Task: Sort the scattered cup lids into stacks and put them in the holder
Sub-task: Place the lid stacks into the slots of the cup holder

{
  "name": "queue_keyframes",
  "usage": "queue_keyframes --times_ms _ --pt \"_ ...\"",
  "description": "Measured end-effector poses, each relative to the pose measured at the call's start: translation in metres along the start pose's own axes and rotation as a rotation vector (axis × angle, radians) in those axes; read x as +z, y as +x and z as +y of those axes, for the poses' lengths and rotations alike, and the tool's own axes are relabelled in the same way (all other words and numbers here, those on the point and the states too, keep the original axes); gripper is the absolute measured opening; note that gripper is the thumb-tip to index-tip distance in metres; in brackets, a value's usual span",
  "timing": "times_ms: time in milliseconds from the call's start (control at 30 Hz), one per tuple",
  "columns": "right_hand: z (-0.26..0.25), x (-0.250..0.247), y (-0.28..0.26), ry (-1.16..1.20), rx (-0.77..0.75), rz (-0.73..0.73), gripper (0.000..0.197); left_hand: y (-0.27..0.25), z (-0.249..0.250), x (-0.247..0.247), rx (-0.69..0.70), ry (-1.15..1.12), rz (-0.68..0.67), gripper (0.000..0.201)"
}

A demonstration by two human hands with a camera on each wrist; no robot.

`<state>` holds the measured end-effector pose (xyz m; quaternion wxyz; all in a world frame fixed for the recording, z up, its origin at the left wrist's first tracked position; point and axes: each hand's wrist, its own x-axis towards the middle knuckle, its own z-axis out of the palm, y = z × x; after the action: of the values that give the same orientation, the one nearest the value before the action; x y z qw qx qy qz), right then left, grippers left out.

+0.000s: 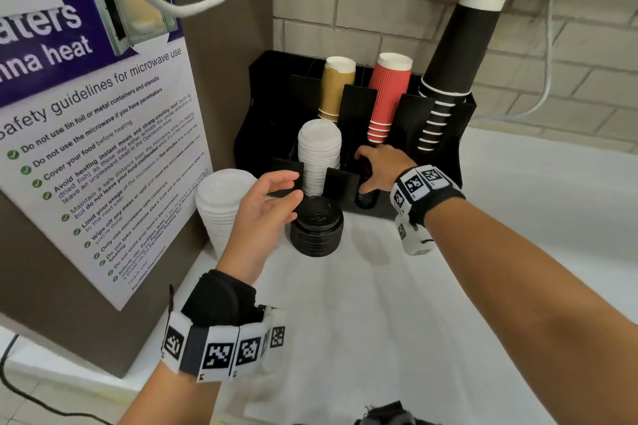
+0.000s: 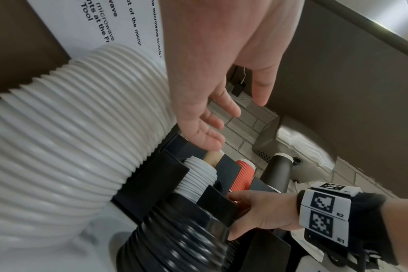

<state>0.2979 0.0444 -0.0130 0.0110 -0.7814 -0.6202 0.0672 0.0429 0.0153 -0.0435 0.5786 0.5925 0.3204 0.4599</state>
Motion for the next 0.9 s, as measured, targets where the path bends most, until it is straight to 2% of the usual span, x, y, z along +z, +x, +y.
queue_keyframes --times_ms 67,200,300,433,467,567,600,633,667,733,767,833,900 --pt "-0.003 0.003 -0.002 -0.024 0.022 0.0 0.071 0.0 -0.001 0.0 0.002 -0.012 -0.001 0.025" --pt "-0.011 0.024 -0.008 -0.18 0.077 0.007 0.054 0.001 -0.001 -0.003 0.01 -0.032 0.008 0.025" --pt "-0.018 0.032 -0.012 -0.221 0.141 -0.01 0.056 0.002 0.001 -0.005 0.023 -0.029 0.009 0.024" --pt "-0.026 0.012 -0.019 -0.243 0.167 -0.124 0.063 0.003 0.003 -0.004 0.031 -0.053 -0.008 0.024" --pt "-0.028 0.006 -0.023 -0.215 0.136 -0.084 0.059 0.003 0.003 -0.005 0.035 -0.063 -0.013 0.024" --pt "-0.037 0.0 -0.038 -0.005 -0.086 0.267 0.041 0.003 0.002 -0.005 0.039 -0.092 -0.031 0.022" --pt "-0.044 0.002 -0.044 0.102 -0.162 0.32 0.038 0.003 0.002 -0.005 0.035 -0.1 -0.035 0.02" --pt "-0.051 0.005 -0.049 0.169 -0.231 0.285 0.038 0.003 0.002 -0.006 0.032 -0.106 -0.037 0.02" --pt "-0.058 0.01 -0.054 0.199 -0.289 0.182 0.044 0.004 0.001 -0.006 0.03 -0.107 -0.036 0.02" --pt "-0.07 0.025 -0.058 0.176 -0.331 -0.054 0.064 0.004 0.001 -0.007 0.035 -0.094 -0.034 0.025" --pt "-0.074 0.034 -0.059 0.143 -0.33 -0.111 0.073 0.005 0.0 -0.006 0.037 -0.087 -0.037 0.027" --pt "-0.077 0.048 -0.057 0.088 -0.311 -0.115 0.082 0.004 0.0 -0.006 0.033 -0.085 -0.043 0.028" --pt "-0.079 0.054 -0.054 0.076 -0.284 -0.091 0.083 0.003 0.0 -0.007 0.028 -0.086 -0.039 0.029"
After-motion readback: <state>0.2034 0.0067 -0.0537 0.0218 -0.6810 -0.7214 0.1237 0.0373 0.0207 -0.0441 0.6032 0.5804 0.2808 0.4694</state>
